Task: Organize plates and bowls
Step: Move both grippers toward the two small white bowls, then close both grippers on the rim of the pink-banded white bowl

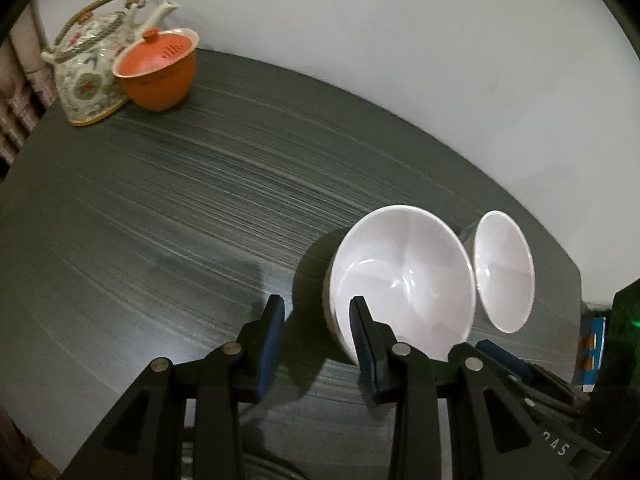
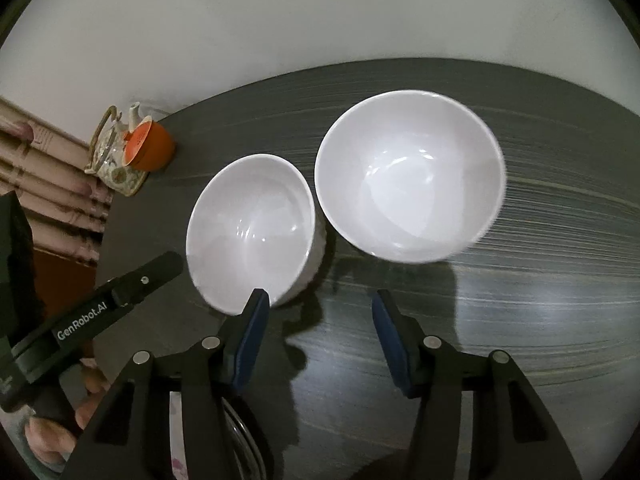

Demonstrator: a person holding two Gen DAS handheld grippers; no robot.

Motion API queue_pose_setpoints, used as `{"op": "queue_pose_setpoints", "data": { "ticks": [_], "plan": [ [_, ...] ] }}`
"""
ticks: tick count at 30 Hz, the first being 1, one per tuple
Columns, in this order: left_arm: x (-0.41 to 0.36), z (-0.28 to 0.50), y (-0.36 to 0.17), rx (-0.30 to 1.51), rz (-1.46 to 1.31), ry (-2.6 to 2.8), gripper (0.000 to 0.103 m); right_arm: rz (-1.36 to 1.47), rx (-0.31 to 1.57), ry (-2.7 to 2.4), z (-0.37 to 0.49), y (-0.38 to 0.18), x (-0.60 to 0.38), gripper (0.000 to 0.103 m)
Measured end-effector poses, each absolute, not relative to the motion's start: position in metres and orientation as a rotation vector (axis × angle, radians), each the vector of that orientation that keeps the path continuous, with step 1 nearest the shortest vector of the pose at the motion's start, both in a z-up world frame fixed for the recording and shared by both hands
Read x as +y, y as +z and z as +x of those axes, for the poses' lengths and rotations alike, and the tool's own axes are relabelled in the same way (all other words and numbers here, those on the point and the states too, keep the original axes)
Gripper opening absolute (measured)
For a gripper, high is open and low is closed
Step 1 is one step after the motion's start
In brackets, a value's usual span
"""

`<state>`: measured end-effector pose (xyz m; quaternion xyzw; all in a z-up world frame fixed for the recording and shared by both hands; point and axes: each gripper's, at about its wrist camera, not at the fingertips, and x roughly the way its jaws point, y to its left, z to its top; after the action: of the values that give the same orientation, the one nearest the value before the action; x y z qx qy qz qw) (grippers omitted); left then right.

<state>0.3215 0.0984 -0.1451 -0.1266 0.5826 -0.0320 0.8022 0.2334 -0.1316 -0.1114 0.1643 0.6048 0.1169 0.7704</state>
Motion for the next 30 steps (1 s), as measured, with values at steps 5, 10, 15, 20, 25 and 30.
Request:
{"op": "queue_pose_setpoints", "data": {
  "ticks": [5,10,15,20,25,30],
  "plan": [
    [0.093,0.331,-0.164,1.298,-0.268,-0.065,0.034,0.367,1.341,0.243,0.247,-0.128,-0.122,0.046],
    [0.087,0.335,-0.168,1.294,-0.276,-0.096,0.022,0.378,1.355,0.249,0.251,-0.136,-0.119,0.039],
    [0.079,0.334,-0.166,1.281,-0.253,-0.106,0.013,0.405,1.346,0.267,0.254,-0.138,-0.118,0.025],
    [0.078,0.324,-0.163,1.294,-0.259,-0.106,0.013,0.393,1.333,0.267,0.252,-0.137,-0.116,0.024],
    [0.073,0.309,-0.148,1.274,-0.241,-0.111,0.013,0.391,1.339,0.277,0.244,-0.131,-0.115,0.024],
    [0.070,0.294,-0.127,1.256,-0.246,-0.135,0.013,0.398,1.313,0.287,0.226,-0.112,-0.120,0.024]
  ]
}}
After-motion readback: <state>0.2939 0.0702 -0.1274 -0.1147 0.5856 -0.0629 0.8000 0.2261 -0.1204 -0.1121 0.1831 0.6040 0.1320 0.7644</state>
